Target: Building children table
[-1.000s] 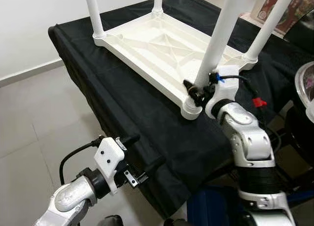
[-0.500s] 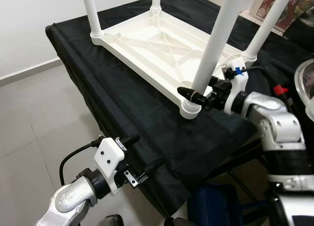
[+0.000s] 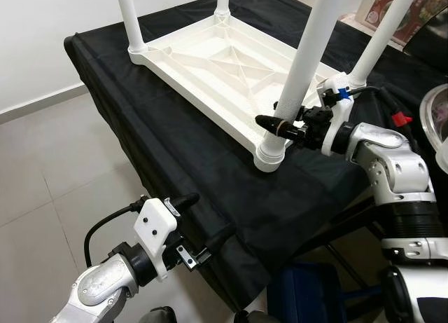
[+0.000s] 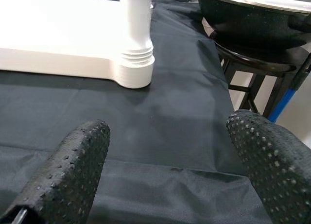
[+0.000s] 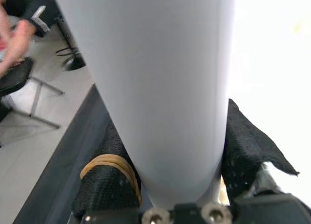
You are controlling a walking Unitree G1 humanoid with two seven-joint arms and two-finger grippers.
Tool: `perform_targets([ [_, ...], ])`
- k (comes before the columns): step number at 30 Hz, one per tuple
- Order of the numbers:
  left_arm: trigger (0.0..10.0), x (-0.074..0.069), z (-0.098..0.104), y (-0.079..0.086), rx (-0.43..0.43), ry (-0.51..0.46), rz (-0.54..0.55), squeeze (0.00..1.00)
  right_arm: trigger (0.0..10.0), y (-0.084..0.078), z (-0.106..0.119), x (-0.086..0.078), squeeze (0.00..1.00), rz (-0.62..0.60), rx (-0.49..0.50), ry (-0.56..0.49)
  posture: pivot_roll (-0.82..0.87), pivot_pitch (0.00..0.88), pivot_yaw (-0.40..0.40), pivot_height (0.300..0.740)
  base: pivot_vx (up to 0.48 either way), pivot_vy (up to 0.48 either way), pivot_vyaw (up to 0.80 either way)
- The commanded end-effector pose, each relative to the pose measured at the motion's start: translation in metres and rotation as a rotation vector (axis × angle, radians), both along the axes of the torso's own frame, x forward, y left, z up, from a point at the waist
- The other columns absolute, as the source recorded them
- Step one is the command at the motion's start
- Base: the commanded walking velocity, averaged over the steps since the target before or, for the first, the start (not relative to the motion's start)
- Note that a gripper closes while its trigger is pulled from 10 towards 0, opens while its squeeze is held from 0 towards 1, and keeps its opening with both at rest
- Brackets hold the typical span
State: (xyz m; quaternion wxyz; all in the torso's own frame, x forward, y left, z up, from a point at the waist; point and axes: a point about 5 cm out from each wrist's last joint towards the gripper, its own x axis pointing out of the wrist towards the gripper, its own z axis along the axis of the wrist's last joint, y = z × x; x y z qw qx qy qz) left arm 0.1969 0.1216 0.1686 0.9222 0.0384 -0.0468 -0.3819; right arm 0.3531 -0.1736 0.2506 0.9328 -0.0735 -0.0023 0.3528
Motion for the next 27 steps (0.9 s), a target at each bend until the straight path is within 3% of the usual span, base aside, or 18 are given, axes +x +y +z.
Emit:
perform_targets([
  [1, 10.0, -0.002, 0.001, 0.0, 0.003, 0.002, -0.009, 0.0, 0.0, 0.004, -0.011, 0.0, 0.0, -0.154, -0.036, 0.01, 0.01, 0.206, -0.086, 0.74, 0.0, 0.0, 0.0],
  [2, 10.0, -0.001, 0.001, 0.0, 0.003, 0.001, -0.007, 0.0, 0.0, 0.006, -0.015, 0.0, 0.0, -0.273, -0.067, -0.017, 0.01, 0.206, -0.086, 0.74, 0.0, 0.0, 0.0],
  [3, 10.0, -0.001, 0.001, 0.001, 0.003, 0.0, -0.007, 0.0, 0.0, 0.002, -0.019, -0.002, 0.0, -0.477, -0.081, -0.026, 0.01, 0.206, -0.086, 0.74, 0.0, 0.0, 0.0],
  [5, 10.0, -0.001, 0.001, 0.001, 0.003, 0.0, -0.007, 0.0, 0.0, 0.002, -0.019, -0.002, 0.0, -0.477, -0.081, -0.026, 0.01, 0.206, -0.086, 0.74, 0.0, 0.0, 0.0],
  [7, 10.0, 0.0, 0.0, -0.003, -0.003, -0.001, -0.013, 0.0, 0.0, 0.023, -0.032, -0.018, 0.0, -0.588, -0.075, -0.046, 0.0, 0.201, -0.089, 0.74, 0.0, 0.0, 0.0],
  [8, 10.0, 0.0, 0.0, -0.003, -0.003, -0.001, -0.013, 0.0, 0.0, 0.023, -0.032, -0.018, 0.0, -0.588, -0.075, -0.046, 0.0, 0.201, -0.089, 0.74, 0.0, 0.0, 0.0],
  [9, 10.0, 0.0, 0.0, -0.005, -0.008, -0.002, -0.018, 0.0, 0.0, 0.035, -0.037, -0.024, 0.0, -0.584, -0.065, -0.039, 0.0, 0.201, -0.088, 0.74, 0.0, 0.0, 0.0],
  [11, 10.0, 0.0, 0.0, -0.006, -0.011, -0.001, -0.021, 0.0, 0.0, 0.043, -0.04, -0.027, 0.0, -0.562, -0.057, -0.035, 0.0, 0.201, -0.089, 0.74, 0.0, 0.0, 0.0],
  [15, 10.0, 0.001, 0.0, -0.006, -0.015, -0.006, -0.016, 0.0, 0.0, 0.037, -0.044, -0.016, 0.0, -0.586, -0.064, 0.0, 0.0, 0.196, -0.097, 0.74, 0.0, 0.0, 0.0],
  [16, 10.0, 0.001, 0.001, -0.005, -0.015, -0.007, -0.013, 0.0, 4.5, 0.032, -0.042, -0.013, 0.0, -0.587, -0.065, 0.001, 0.0, 0.194, -0.098, 0.74, 0.0, 0.0, 0.0],
  [17, 10.0, 0.001, 0.001, -0.005, -0.015, -0.007, -0.013, 0.0, 4.5, 0.032, -0.042, -0.013, 0.0, -0.587, -0.065, 0.001, 0.0, 0.194, -0.098, 0.74, 0.0, 0.0, 0.0],
  [18, 10.0, 0.001, 0.001, -0.004, -0.014, -0.008, -0.011, 0.0, 7.8, 0.03, -0.041, -0.011, 0.0, -0.591, -0.069, 0.0, 0.0, 0.194, -0.098, 0.74, 0.0, 0.0, 0.0],
  [19, 10.0, 0.0, 0.001, -0.004, -0.014, -0.009, -0.01, 0.0, 10.0, 0.024, -0.039, -0.008, 0.0, -0.588, -0.079, -0.012, 0.0, 0.193, -0.096, 0.74, 0.0, 0.0, 0.0],
  [23, 10.0, 0.0, 0.002, -0.004, -0.014, -0.009, -0.009, 0.0, 10.0, 0.022, -0.037, -0.008, 0.0, -0.602, -0.085, -0.021, 0.0, 0.193, -0.096, 0.74, 0.0, 0.0, 0.0],
  [27, 10.0, -0.002, 0.006, -0.005, -0.013, -0.021, -0.014, 0.0, 10.0, 0.0, -0.033, 0.003, 0.0, -0.654, -0.1, -0.064, 0.0, 0.189, -0.093, 0.74, 0.0, 0.0, 0.0],
])
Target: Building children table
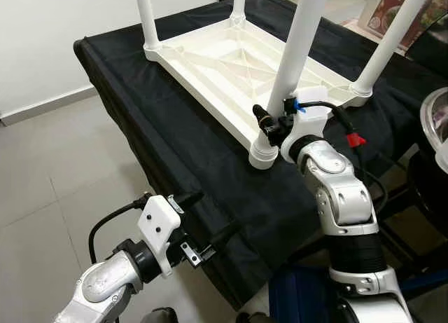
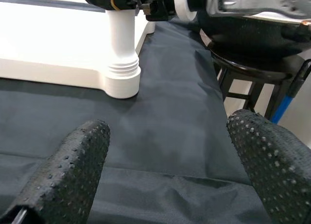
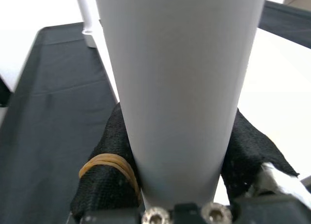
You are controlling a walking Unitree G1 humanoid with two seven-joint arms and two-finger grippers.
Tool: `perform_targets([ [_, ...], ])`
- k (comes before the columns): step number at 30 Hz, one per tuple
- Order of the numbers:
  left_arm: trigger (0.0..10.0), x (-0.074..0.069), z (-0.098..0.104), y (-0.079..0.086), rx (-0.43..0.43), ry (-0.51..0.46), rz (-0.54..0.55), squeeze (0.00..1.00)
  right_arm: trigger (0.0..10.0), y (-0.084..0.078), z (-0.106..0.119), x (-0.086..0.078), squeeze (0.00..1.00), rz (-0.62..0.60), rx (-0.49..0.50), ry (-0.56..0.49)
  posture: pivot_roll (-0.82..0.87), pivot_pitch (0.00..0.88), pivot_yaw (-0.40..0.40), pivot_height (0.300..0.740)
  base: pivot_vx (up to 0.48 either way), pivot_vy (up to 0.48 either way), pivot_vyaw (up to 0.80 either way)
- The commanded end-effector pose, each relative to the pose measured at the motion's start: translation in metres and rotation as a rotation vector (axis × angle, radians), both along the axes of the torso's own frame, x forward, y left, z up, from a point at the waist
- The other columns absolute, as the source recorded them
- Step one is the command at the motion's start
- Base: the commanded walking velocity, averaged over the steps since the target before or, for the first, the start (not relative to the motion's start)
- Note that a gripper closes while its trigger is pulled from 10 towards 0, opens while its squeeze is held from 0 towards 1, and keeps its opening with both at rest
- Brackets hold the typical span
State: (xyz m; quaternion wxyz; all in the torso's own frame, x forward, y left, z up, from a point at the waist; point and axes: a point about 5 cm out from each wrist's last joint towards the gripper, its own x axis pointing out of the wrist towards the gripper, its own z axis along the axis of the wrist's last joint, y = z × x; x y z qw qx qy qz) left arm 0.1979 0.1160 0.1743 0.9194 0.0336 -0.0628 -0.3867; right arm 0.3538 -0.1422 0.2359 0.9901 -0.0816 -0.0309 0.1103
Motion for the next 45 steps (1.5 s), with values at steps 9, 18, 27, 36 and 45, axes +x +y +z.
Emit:
perform_targets([
  [9, 10.0, -0.011, 0.023, 0.005, 0.008, -0.059, 0.015, 0.0, 10.0, -0.059, -0.006, 0.009, 1.0, -0.123, -0.111, 0.104, 0.02, 0.185, -0.085, 0.74, 0.0, 0.0, 0.0],
  [18, 10.0, -0.017, 0.03, 0.004, -0.005, -0.076, 0.027, 0.0, 10.0, -0.042, -0.005, 0.001, 0.13, 0.303, 0.058, 0.145, 0.04, 0.182, -0.09, 0.74, 0.0, 0.0, 0.0],
  [27, 10.0, -0.015, 0.034, 0.004, -0.005, -0.076, 0.038, 0.0, 10.0, -0.053, 0.007, 0.009, 0.0, 0.405, 0.028, 0.118, 0.05, 0.188, -0.09, 0.74, 0.0, 0.0, 0.0],
  [36, 10.0, -0.019, 0.036, 0.003, -0.006, -0.071, 0.04, 0.0, 10.0, -0.071, 0.028, 0.025, 0.0, 0.511, -0.034, 0.078, 0.06, 0.204, -0.091, 0.74, 0.0, 0.0, 0.0],
  [45, 10.0, -0.017, 0.037, 0.003, -0.008, -0.063, 0.043, 0.0, 0.0, -0.081, 0.034, 0.024, 0.0, 0.57, -0.055, 0.071, 0.05, 0.202, -0.092, 0.74, 0.0, 0.0, 0.0],
])
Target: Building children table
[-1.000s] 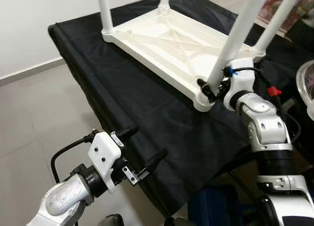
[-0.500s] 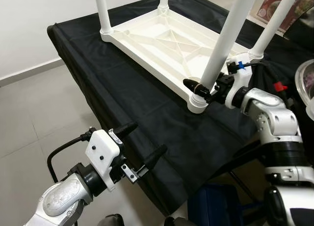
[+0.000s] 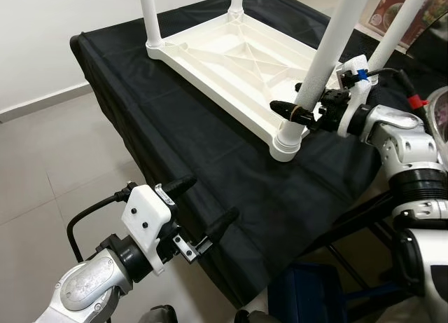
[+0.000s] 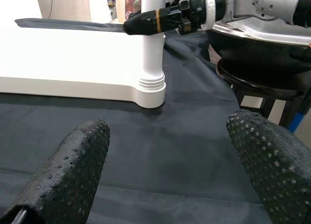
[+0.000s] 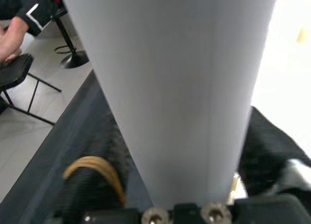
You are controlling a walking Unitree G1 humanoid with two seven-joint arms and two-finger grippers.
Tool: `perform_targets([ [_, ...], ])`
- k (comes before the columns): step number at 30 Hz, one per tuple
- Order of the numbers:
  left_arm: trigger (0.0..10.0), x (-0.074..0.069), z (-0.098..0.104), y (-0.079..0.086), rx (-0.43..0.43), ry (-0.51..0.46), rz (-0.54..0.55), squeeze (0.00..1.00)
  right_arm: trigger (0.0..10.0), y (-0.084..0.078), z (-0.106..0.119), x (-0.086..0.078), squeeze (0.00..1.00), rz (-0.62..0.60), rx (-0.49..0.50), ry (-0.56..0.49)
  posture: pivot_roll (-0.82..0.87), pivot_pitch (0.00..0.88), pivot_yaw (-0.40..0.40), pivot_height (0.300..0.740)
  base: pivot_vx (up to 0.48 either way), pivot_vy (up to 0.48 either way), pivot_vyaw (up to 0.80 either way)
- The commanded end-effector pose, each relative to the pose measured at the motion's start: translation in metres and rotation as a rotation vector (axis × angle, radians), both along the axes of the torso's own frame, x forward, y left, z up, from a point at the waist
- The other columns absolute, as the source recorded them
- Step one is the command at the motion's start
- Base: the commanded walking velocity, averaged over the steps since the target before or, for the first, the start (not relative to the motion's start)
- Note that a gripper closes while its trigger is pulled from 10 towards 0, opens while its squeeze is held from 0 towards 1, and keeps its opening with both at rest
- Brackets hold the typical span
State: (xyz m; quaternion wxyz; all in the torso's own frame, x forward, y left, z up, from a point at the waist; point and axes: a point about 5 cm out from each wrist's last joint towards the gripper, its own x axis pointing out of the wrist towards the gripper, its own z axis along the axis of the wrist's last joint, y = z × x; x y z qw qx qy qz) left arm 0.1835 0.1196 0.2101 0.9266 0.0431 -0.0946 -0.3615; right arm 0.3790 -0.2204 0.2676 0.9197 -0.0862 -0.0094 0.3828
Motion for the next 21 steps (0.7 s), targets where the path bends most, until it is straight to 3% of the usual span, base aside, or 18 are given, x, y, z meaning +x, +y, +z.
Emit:
perform_targets([
  [1, 10.0, -0.003, 0.001, -0.001, 0.003, 0.003, -0.008, 0.0, 0.0, -0.002, 0.002, -0.001, 0.0, 0.012, -0.008, -0.014, 0.05, 0.202, -0.092, 0.74, 0.0, 0.0, 0.0],
  [5, 10.0, -0.002, 0.001, -0.001, 0.002, 0.003, -0.008, 0.0, 0.0, -0.004, 0.0, -0.001, 0.0, -0.002, -0.02, -0.012, 0.04, 0.201, -0.092, 0.74, 0.0, 0.0, 0.0],
  [8, 10.0, -0.001, 0.001, -0.002, 0.0, 0.001, -0.008, 0.0, 0.0, -0.004, -0.006, 0.002, 0.0, -0.093, -0.022, -0.006, 0.04, 0.194, -0.096, 0.74, 0.0, 0.0, 0.0],
  [10, 10.0, -0.001, 0.001, -0.002, -0.001, 0.0, -0.008, 0.0, 0.0, 0.0, -0.01, 0.003, 0.0, -0.132, -0.03, -0.009, 0.04, 0.194, -0.095, 0.74, 0.0, 0.0, 0.0],
  [12, 10.0, -0.001, 0.001, -0.001, 0.0, -0.002, -0.006, 0.0, 0.0, 0.015, -0.02, 0.001, 0.0, -0.239, -0.012, -0.014, 0.04, 0.192, -0.098, 0.74, 0.0, 0.0, 0.0],
  [14, 10.0, -0.001, 0.001, -0.001, 0.0, -0.002, -0.006, 0.0, 0.0, 0.015, -0.02, 0.001, 0.0, -0.239, -0.012, -0.014, 0.04, 0.192, -0.098, 0.74, 0.0, 0.0, 0.0],
  [15, 10.0, 0.0, 0.001, -0.001, 0.0, -0.002, -0.005, 0.0, 0.0, 0.016, -0.023, 0.002, 0.0, -0.497, 0.044, -0.042, 0.03, 0.19, -0.089, 0.74, 0.0, 0.0, 0.0],
  [16, 10.0, 0.0, 0.001, -0.001, 0.0, -0.002, -0.005, 0.0, 0.0, 0.016, -0.023, 0.002, 0.0, -0.497, 0.044, -0.042, 0.03, 0.19, -0.089, 0.74, 0.0, 0.0, 0.0],
  [18, 10.0, 0.001, 0.001, -0.001, 0.003, -0.003, -0.006, 0.0, 0.0, 0.036, -0.034, -0.012, 0.0, -0.708, 0.094, -0.063, 0.04, 0.182, -0.087, 0.74, 0.0, 0.0, 0.0],
  [19, 10.0, 0.001, 0.001, -0.001, 0.003, -0.003, -0.006, 0.0, 0.0, 0.036, -0.034, -0.012, 0.0, -0.708, 0.094, -0.063, 0.04, 0.182, -0.087, 0.74, 0.0, 0.0, 0.0],
  [21, 10.0, 0.002, 0.002, -0.001, 0.003, -0.007, -0.007, 0.0, 0.0, 0.055, -0.039, -0.02, 0.0, -0.707, 0.099, -0.061, 0.04, 0.175, -0.091, 0.74, 0.0, 0.0, 0.0],
])
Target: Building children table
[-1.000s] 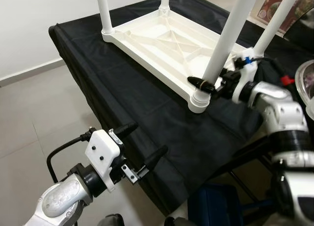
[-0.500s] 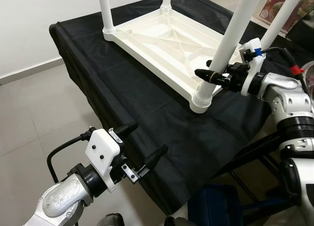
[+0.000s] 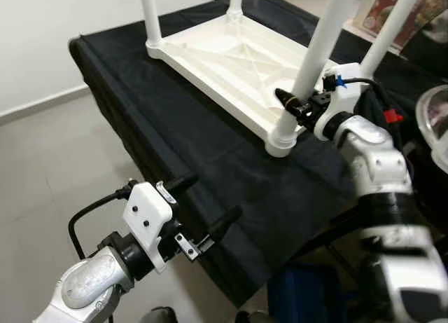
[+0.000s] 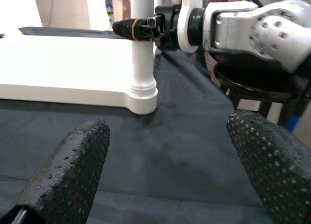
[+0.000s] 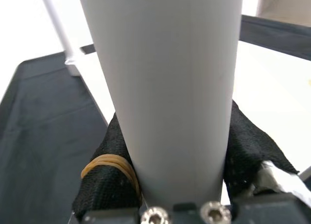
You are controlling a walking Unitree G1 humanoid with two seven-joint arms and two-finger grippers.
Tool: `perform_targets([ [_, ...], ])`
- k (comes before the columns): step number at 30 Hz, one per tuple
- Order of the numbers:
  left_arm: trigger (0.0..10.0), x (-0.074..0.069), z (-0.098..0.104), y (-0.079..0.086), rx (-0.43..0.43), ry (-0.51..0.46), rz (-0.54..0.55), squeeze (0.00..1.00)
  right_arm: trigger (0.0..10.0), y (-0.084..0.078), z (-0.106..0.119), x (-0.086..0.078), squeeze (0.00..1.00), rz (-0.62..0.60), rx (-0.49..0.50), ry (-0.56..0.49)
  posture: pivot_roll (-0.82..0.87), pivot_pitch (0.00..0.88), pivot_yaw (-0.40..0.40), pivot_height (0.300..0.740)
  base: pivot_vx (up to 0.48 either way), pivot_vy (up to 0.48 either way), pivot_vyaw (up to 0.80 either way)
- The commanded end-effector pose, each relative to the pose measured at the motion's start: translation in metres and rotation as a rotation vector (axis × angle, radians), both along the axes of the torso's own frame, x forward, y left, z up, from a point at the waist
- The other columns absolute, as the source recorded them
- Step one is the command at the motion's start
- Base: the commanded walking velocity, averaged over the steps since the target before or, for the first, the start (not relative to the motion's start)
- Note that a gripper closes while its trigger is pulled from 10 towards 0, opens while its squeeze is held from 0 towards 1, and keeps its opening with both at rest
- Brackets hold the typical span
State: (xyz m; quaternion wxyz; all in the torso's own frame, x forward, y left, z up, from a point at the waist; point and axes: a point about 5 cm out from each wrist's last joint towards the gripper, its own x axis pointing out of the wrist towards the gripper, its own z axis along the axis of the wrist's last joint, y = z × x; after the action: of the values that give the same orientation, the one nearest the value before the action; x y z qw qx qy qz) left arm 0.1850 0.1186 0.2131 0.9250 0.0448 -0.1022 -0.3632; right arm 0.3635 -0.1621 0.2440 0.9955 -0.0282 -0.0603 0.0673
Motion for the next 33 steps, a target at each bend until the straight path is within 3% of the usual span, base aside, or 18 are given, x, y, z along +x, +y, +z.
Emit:
perform_targets([
  [1, 10.0, 0.001, -0.001, 0.0, 0.005, 0.006, -0.003, 0.0, 0.0, 0.001, -0.015, -0.005, 0.0, -0.061, -0.044, 0.065, 0.04, 0.173, -0.092, 0.74, 0.0, 0.0, 0.0],
  [8, 10.0, 0.001, -0.001, -0.001, 0.001, 0.003, -0.005, 0.0, 0.0, 0.004, -0.011, -0.005, 0.0, -0.049, -0.042, 0.072, 0.03, 0.174, -0.09, 0.74, 0.0, 0.0, 0.0],
  [9, 10.0, 0.002, -0.001, -0.001, -0.001, 0.003, -0.006, 0.0, 8.7, 0.004, -0.008, -0.005, 0.0, -0.031, -0.044, 0.078, 0.03, 0.176, -0.088, 0.74, 0.0, 0.0, 0.0],
  [10, 10.0, 0.002, -0.001, -0.001, -0.001, 0.003, -0.006, 0.0, 8.7, 0.004, -0.008, -0.005, 0.0, -0.031, -0.044, 0.078, 0.03, 0.176, -0.088, 0.74, 0.0, 0.0, 0.0],
  [11, 10.0, 0.002, -0.001, -0.002, -0.002, 0.003, -0.007, 0.0, 10.0, 0.006, -0.003, -0.005, 0.0, -0.004, -0.068, 0.067, 0.03, 0.174, -0.086, 0.74, 0.0, 0.0, 0.0],
  [13, 10.0, 0.002, -0.001, -0.002, -0.002, 0.003, -0.009, 0.0, 10.0, 0.006, 0.005, -0.006, 0.0, 0.026, -0.057, 0.042, 0.03, 0.172, -0.083, 0.74, 0.0, 0.0, 0.0],
  [14, 10.0, 0.002, 0.0, -0.002, -0.002, 0.002, -0.01, 0.0, 10.0, 0.005, 0.011, -0.006, 0.12, 0.05, -0.065, 0.024, 0.03, 0.173, -0.084, 0.74, 0.0, 0.0, 0.0],
  [15, 10.0, 0.002, 0.0, -0.002, -0.002, 0.002, -0.01, 0.0, 10.0, 0.005, 0.011, -0.006, 0.12, 0.05, -0.065, 0.024, 0.03, 0.173, -0.084, 0.74, 0.0, 0.0, 0.0],
  [16, 10.0, 0.003, 0.0, -0.002, -0.002, 0.0, -0.01, 0.0, 10.0, 0.004, 0.018, -0.005, 1.0, 0.093, -0.046, 0.012, 0.03, 0.179, -0.086, 0.74, 0.0, 0.0, 0.0],
  [20, 10.0, 0.003, 0.0, -0.002, -0.002, -0.001, -0.006, 0.0, 10.0, -0.006, 0.033, -0.001, 1.0, 0.257, -0.079, 0.004, 0.03, 0.174, -0.089, 0.74, 0.0, 0.0, 0.0],
  [26, 10.0, 0.003, -0.001, -0.004, -0.004, 0.002, -0.014, 0.0, 10.0, -0.023, 0.038, 0.006, 1.0, 0.389, -0.085, 0.01, 0.04, 0.168, -0.09, 0.74, 0.0, 0.0, 0.0],
  [29, 10.0, 0.003, -0.001, -0.004, -0.002, 0.001, -0.016, 0.0, 10.0, -0.024, 0.039, 0.008, 1.0, 0.415, -0.099, 0.006, 0.04, 0.168, -0.09, 0.74, 0.0, 0.0, 0.0],
  [30, 10.0, 0.002, 0.0, -0.002, 0.0, -0.001, -0.012, 0.0, 10.0, -0.02, 0.037, 0.008, 1.0, 0.504, -0.113, 0.028, 0.05, 0.17, -0.087, 0.74, 0.0, 0.0, 0.0],
  [32, 10.0, 0.002, 0.0, -0.002, 0.0, -0.002, -0.01, 0.0, 10.0, -0.019, 0.036, 0.008, 1.0, 0.538, -0.116, 0.038, 0.05, 0.171, -0.087, 0.74, 0.0, 0.0, 0.0],
  [33, 10.0, 0.002, 0.0, -0.001, 0.001, -0.002, -0.008, 0.0, 10.0, -0.02, 0.038, 0.01, 0.0, 0.554, -0.116, 0.034, 0.05, 0.173, -0.088, 0.74, 0.0, 0.0, 0.0],
])
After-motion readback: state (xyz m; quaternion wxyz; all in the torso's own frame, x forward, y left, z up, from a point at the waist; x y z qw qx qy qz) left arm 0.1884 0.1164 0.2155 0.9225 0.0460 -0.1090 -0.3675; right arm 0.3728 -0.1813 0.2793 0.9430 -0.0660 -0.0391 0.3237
